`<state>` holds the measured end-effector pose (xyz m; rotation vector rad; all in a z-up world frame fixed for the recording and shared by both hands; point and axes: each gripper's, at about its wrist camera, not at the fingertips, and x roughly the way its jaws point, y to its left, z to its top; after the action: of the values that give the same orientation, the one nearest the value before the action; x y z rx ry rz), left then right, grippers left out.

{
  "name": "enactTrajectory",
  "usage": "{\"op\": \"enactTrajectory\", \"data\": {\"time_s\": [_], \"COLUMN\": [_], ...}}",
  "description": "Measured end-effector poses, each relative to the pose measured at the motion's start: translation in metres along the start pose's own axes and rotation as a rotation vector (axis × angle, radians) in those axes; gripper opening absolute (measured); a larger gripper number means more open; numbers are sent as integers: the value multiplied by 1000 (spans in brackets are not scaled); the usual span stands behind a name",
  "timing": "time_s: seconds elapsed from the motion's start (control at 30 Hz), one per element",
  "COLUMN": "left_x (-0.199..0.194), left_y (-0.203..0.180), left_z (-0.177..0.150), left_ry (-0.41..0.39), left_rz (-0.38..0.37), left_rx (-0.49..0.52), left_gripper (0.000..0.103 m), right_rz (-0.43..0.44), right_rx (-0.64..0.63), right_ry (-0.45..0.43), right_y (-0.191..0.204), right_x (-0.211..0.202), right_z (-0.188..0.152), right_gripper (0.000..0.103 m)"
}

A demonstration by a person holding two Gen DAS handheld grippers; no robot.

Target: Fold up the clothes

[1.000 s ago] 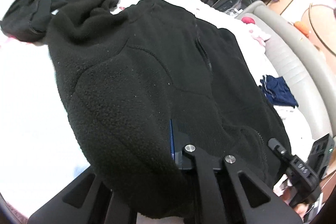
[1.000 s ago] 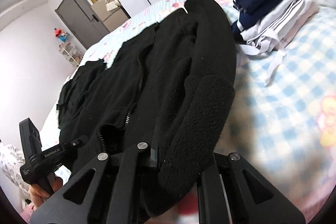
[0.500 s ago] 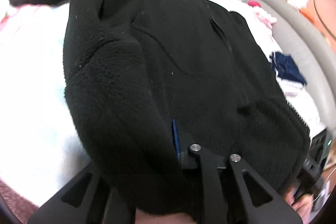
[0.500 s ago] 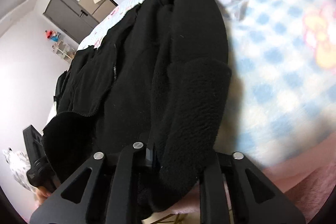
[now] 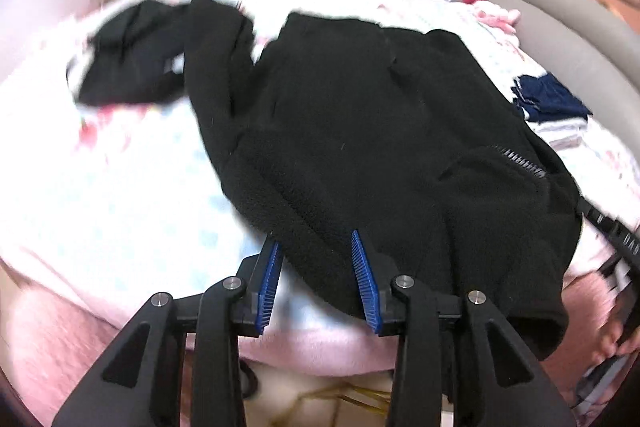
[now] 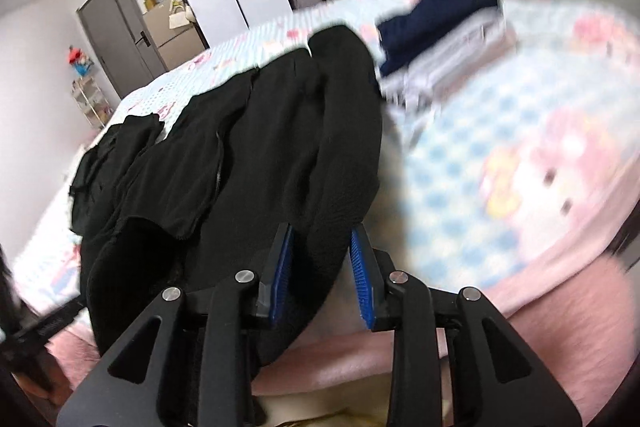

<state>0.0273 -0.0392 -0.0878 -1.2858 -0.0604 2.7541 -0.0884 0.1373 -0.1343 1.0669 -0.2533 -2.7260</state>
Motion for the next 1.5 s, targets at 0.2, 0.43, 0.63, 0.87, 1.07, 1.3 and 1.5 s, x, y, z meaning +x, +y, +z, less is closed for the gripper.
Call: {"op": "enactTrajectory", "data": {"time_s": [0.2, 0.43, 0.63, 0.87, 1.07, 1.3, 1.5], "left_x": [-16, -4, 53, 86, 61, 60, 87], "left_y": [-4, -26, -66, -87, -74, -62, -77], "left_z": [-7, 18, 30, -7, -9, 13, 14], "left_ry": [-4, -93, 41, 173, 147, 93, 218], "left_rz": [91, -116, -395, -384, -437, -433, -420], "left_rx": [72, 87, 153, 157, 112, 68, 124], "left_gripper": [39, 39, 38, 39, 42, 42, 46], "right_rz": [32, 225, 252, 249, 251, 226, 196], "right_rx": [-74, -140, -127, -169, -245, -201, -168], "right_ry": [-66, 88, 131, 180, 223, 321, 257], "right_y": [13, 42, 60, 59, 82, 56, 37], "right_x": [-33, -4, 15, 27, 50, 80, 68], "right_z": [10, 12, 20, 4, -12, -40, -24], "right_gripper": [31, 33, 33, 33, 33, 33, 34]}}
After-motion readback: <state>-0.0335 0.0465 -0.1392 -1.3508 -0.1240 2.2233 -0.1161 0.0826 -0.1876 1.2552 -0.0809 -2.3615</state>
